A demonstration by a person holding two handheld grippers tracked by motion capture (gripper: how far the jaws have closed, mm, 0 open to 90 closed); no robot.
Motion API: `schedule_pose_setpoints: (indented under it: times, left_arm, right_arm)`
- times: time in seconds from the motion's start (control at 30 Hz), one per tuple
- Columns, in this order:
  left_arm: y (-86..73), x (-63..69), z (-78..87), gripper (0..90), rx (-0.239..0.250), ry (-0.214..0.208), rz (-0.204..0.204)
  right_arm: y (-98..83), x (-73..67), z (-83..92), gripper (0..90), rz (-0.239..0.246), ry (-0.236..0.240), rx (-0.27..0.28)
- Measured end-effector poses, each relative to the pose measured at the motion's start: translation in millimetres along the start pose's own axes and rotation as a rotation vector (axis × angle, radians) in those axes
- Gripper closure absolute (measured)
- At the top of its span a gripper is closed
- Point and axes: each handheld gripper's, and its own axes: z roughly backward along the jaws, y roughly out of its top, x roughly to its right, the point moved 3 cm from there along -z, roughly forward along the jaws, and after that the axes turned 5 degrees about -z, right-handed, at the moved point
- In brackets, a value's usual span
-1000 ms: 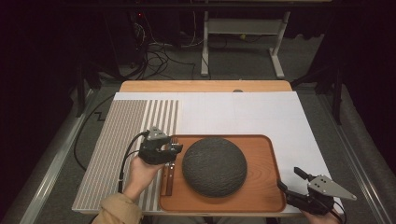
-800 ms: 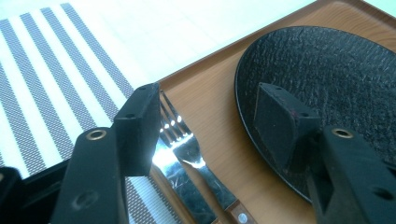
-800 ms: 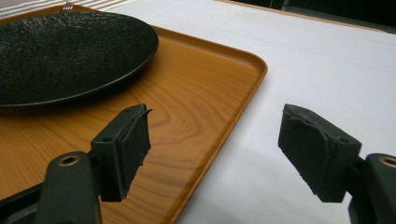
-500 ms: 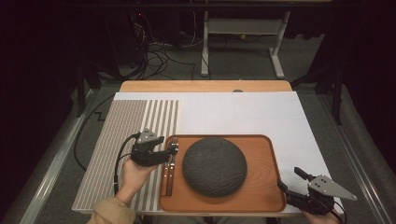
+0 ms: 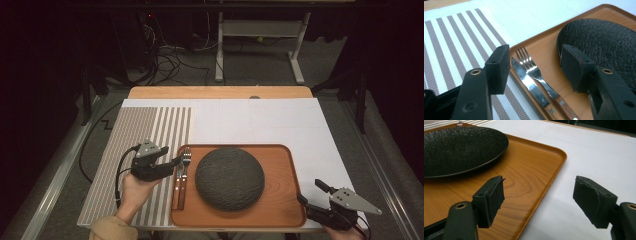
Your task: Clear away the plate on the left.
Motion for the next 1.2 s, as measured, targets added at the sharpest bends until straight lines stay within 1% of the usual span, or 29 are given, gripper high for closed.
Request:
schedule_pose_setpoints:
  times: [0.1, 0.47, 0.57, 0.7, 0.8, 1.03, 1.17, 1.2]
  left_arm:
    - [-0.7, -1.0, 4.3, 39.5, 0.008, 0.007, -0.004]
    - [-7.7, -6.0, 18.7, 39.5, 0.044, 0.019, 0.012]
    - [-9.9, -6.6, 24.1, 39.5, 0.066, 0.027, 0.015]
    - [-14.7, -7.8, 29.5, 39.5, 0.082, 0.035, 0.019]
    - [-19.0, -10.6, 34.2, 39.5, 0.090, 0.047, 0.022]
    - [-27.0, -16.4, 47.7, 39.5, 0.132, 0.075, 0.032]
    - [-30.7, -19.0, 55.0, 39.5, 0.147, 0.085, 0.036]
    - [-31.1, -19.3, 55.7, 39.5, 0.149, 0.088, 0.038]
  right_arm:
    - [0.0, -0.1, 0.0, 25.2, -0.003, 0.000, 0.001]
    - [0.0, -0.5, -0.2, 25.3, 0.004, 0.000, -0.001]
    - [0.1, 1.7, 0.9, 25.3, -0.020, -0.002, 0.011]
    - [0.6, 5.0, 2.9, 25.3, -0.047, -0.011, 0.030]
    - [1.5, 6.4, 3.6, 25.3, -0.038, -0.021, 0.042]
    - [3.3, 10.7, 4.4, 25.3, -0.039, -0.046, 0.061]
    - [4.6, 13.2, 5.3, 25.3, -0.061, -0.044, 0.078]
    - [4.8, 14.3, 5.0, 25.3, -0.057, -0.050, 0.077]
